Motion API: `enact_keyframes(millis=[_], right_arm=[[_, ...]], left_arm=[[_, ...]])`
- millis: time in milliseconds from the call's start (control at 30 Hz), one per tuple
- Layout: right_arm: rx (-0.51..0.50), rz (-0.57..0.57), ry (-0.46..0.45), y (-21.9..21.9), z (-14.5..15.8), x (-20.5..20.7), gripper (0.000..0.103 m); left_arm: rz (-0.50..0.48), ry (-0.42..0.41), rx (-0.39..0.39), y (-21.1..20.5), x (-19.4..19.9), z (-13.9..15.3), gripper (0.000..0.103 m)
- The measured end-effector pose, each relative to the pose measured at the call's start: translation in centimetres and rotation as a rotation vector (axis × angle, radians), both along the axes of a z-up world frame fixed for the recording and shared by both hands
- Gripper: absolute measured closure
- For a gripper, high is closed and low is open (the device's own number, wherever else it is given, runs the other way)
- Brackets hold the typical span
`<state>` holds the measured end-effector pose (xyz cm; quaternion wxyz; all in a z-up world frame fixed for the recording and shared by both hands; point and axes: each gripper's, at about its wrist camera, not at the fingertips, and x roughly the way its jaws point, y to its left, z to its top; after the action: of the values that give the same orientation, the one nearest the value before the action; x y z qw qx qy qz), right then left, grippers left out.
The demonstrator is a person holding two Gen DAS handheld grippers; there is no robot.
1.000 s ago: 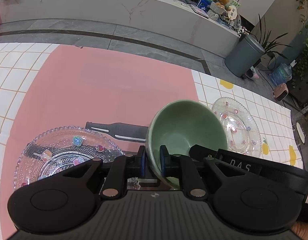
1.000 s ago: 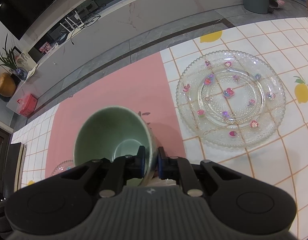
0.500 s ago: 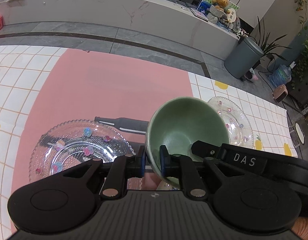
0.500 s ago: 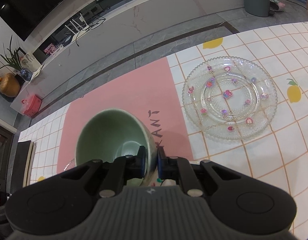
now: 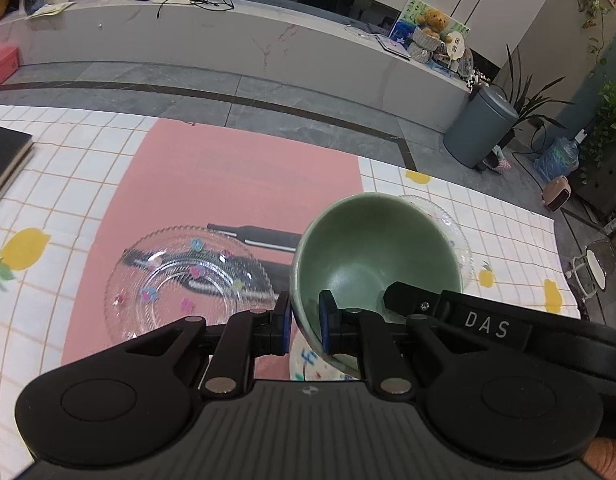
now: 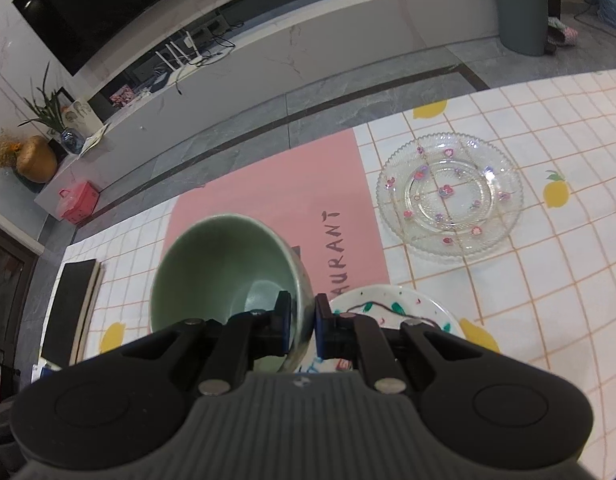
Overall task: Organize plates and bowls
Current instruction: 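Lift the green bowl with both grippers and carry it to the steel bowls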
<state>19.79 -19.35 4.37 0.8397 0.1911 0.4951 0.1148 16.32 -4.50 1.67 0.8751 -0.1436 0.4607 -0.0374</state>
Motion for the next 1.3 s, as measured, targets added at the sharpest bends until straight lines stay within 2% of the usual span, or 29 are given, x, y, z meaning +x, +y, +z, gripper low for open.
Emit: enact_keyframes(millis=[300,600,867,1300], right_arm=[[0.015,0.028,-0.03,-1.3,3.3,-4.6,0.093],[0.005,0.063,-0.057,-2.1,5.2,-9.6,0.093],[0.017,0.074,-0.059,-3.0,5.2,-13.4,0.093],[0.007,0.095,-0.045,-3.2,4.0,-17.0,0.093]], left_arm=[[0.007,-0.031,0.028,-0.9,-4.4,2.9,0.088],[0.01,-0.045,0.057,-1.9,-9.0,3.9,0.088],[0.006,-0.051,0.086,-2.7,-12.4,4.0,0.088],[-0.008,-0.022,0.094,-3.1,-16.1,2.6,0.088]])
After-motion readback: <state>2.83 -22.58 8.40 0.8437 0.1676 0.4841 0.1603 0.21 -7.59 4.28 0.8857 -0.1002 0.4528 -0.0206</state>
